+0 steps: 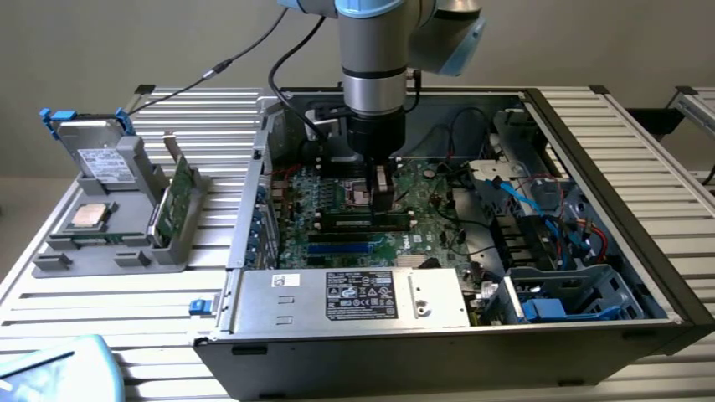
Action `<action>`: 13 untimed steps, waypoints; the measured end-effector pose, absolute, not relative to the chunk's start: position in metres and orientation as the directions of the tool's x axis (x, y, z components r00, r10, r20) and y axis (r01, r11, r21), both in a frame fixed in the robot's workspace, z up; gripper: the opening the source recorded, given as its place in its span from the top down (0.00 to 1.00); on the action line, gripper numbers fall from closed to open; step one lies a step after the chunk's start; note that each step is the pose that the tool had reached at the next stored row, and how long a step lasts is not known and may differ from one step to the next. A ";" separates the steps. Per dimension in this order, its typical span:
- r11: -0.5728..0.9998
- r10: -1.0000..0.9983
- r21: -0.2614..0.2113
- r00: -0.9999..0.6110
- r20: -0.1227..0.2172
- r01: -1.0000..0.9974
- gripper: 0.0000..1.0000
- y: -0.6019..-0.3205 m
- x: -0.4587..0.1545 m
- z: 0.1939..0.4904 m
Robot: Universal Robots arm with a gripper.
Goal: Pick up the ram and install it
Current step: 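Insert the ram into the slot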
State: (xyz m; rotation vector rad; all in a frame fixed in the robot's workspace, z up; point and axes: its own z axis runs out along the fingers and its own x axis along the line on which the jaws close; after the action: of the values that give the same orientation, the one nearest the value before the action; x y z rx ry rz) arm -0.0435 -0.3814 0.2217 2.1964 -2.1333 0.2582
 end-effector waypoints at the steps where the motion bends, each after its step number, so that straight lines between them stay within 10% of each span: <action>1: -0.035 -0.986 -0.067 0.023 0.168 -0.997 0.61 -0.381 -0.043 0.222; 13: -0.034 -0.987 -0.065 0.023 0.160 -0.997 0.49 -0.382 -0.059 0.245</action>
State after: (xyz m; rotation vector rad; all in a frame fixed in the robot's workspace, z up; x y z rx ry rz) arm -0.0588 -0.3816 0.2453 2.1997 -2.1366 0.2475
